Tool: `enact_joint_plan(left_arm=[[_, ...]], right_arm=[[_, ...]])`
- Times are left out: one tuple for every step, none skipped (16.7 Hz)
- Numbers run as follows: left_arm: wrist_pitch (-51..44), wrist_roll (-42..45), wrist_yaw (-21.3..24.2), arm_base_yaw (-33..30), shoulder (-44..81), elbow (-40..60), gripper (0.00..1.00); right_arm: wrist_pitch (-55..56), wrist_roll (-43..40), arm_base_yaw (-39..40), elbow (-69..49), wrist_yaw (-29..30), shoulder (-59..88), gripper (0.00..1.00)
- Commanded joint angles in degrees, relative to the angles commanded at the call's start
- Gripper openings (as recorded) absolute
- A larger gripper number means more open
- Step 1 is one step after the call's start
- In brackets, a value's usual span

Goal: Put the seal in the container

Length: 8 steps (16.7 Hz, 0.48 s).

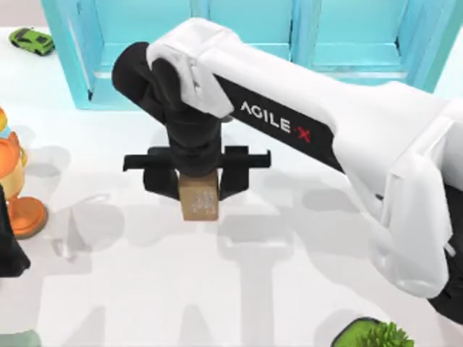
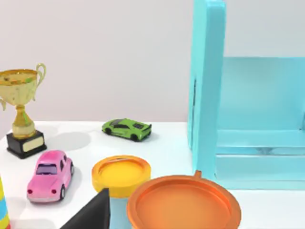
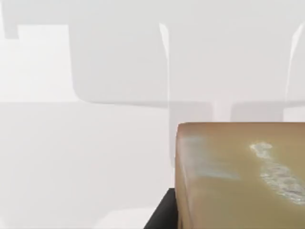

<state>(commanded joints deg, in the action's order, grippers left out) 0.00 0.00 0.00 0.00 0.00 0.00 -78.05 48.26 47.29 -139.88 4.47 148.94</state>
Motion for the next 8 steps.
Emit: enact_joint_plan(left_arm=[[0.00, 0.00, 0.00, 0.00, 0.00, 0.00, 1.00], [0.00, 0.00, 0.00, 0.00, 0.00, 0.00, 1.00], [0.00, 0.00, 0.00, 0.00, 0.00, 0.00, 1.00], [0.00, 0.00, 0.00, 0.00, 0.00, 0.00, 1.00], [0.00, 0.00, 0.00, 0.00, 0.00, 0.00, 1.00], [0.00, 0.00, 0.00, 0.00, 0.00, 0.00, 1.00], [0.00, 0.00, 0.00, 0.00, 0.00, 0.00, 1.00], [0.00, 0.00, 0.00, 0.00, 0.00, 0.00, 1.00]], right_arm=[[-2.66, 0.03, -0.03, -3.65, 0.00, 0.83, 0.00], [-5.38, 0.04, -0.07, -7.40, -0.01, 1.62, 0.00], [-8.12, 0.03, -0.10, -11.15, 0.00, 2.35, 0.00], [-10.76, 0.01, -0.15, -14.74, 0.01, 3.01, 0.00], [-13.22, -0.02, -0.21, -18.03, 0.02, 3.58, 0.00], [-15.44, -0.07, -0.26, -20.88, 0.02, 4.06, 0.00], [-17.32, -0.13, -0.32, -23.15, 0.02, 4.44, 0.00], [-18.75, -0.17, -0.38, -24.79, 0.02, 4.71, 0.00]])
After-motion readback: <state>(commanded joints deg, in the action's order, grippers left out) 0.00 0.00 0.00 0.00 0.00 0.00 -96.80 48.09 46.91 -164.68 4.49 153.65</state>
